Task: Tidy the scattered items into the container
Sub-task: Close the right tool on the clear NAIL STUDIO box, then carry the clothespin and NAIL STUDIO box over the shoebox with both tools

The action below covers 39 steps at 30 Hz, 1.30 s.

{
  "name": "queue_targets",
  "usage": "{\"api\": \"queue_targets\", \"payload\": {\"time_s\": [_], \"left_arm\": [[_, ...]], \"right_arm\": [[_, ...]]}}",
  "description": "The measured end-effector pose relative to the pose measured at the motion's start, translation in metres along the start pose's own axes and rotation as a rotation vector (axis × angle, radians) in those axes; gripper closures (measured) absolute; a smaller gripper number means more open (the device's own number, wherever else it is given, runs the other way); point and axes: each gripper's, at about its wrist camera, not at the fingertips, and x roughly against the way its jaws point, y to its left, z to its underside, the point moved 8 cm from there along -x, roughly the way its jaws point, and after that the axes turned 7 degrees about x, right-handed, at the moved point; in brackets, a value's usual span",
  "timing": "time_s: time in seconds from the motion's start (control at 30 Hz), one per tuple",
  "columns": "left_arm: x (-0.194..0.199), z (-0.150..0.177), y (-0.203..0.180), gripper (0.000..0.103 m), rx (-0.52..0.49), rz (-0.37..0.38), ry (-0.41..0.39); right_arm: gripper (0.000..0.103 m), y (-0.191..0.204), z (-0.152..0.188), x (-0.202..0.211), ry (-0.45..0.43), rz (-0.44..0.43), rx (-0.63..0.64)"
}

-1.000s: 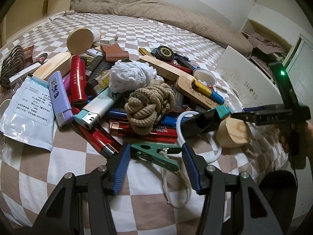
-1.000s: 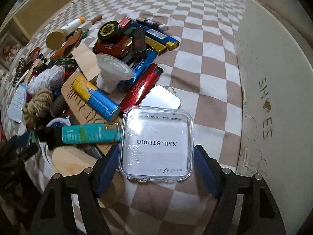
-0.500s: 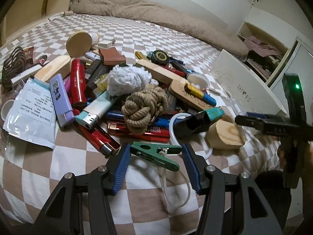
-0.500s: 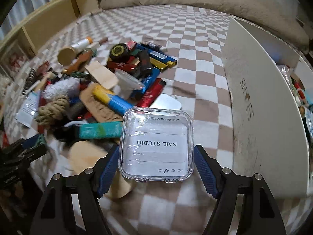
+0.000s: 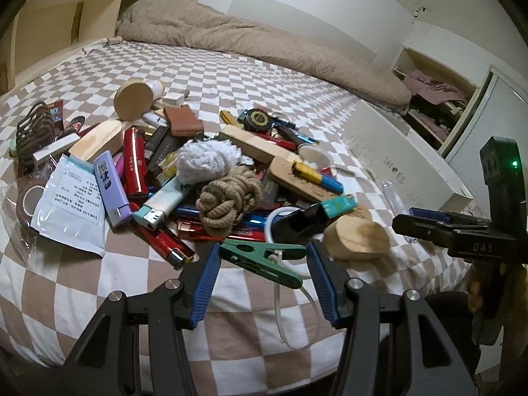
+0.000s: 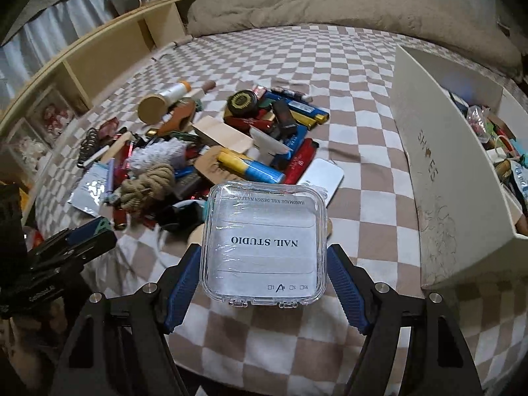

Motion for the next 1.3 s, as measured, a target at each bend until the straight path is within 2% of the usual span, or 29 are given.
{"api": "queue_targets", "payload": {"time_s": [0.3,0.63,1.3], "left_arm": [[0.022,-0.015,-0.031,0.049,-0.038,0.040,-0.053],[0.047,-0.046,-0.077,0.049,-0.115,0.089,-0.143],[0.049,-0.092,-0.192,0.049,-0.245,0.237,-0.204]], "right_arm": [[0.027,0.004,-0.012,0.039,-0.092,0.018,0.012],[0.027,-0.016,-0.024,0.085,-0.207,0.053,-0.028],[0.027,-0.103,-0.041,0.177,-0.385,0.178,-0.134]]}}
